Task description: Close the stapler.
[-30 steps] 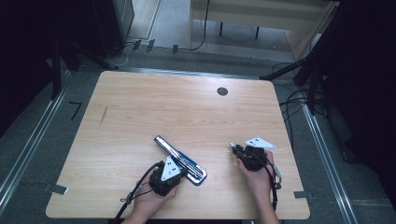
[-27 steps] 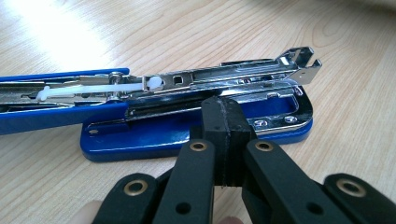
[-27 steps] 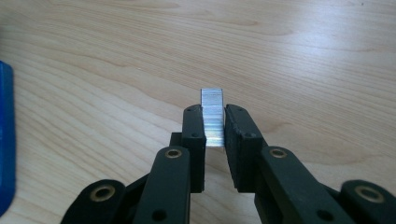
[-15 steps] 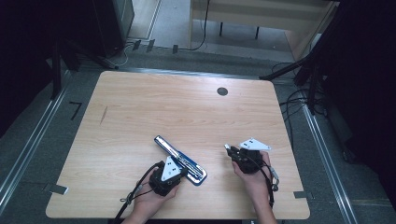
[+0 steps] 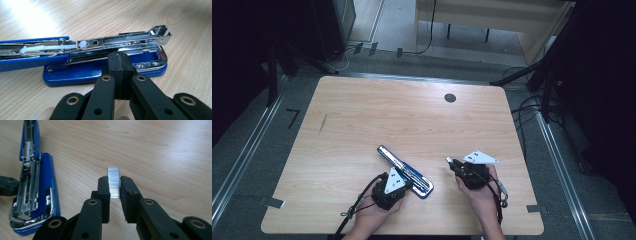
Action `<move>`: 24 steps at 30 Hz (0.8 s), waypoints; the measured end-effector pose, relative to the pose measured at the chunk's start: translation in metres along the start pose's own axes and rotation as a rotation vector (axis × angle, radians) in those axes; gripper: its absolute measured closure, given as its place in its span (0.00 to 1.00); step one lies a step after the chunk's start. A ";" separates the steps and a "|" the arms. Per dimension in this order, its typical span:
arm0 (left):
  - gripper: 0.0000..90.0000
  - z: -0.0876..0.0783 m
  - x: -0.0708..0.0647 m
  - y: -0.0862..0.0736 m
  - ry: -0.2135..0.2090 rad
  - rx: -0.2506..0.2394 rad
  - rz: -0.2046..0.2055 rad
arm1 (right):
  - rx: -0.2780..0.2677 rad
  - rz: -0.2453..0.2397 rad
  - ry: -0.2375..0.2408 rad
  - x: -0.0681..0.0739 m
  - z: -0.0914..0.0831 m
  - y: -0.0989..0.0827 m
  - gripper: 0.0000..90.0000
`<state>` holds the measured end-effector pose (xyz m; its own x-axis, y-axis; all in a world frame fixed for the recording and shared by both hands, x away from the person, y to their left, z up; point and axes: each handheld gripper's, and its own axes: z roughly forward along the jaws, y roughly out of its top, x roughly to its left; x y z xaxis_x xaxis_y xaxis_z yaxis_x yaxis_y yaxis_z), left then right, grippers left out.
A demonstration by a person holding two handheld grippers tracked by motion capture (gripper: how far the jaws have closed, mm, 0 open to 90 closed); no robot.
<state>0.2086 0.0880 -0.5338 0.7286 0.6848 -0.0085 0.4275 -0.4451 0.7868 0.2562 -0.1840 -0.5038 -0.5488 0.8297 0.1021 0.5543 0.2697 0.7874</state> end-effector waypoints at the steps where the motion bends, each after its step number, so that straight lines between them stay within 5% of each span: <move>1: 1.00 0.000 0.000 0.000 0.000 0.000 0.000 | 0.001 -0.003 0.005 0.002 -0.001 0.000 0.89; 24: 1.00 0.000 0.000 0.000 -0.002 0.000 -0.005 | 0.028 -0.064 0.104 0.040 0.001 0.008 0.89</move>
<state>0.2087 0.0879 -0.5338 0.7277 0.6858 -0.0132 0.4307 -0.4418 0.7870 0.2386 -0.1481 -0.4938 -0.6444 0.7559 0.1158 0.5327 0.3350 0.7771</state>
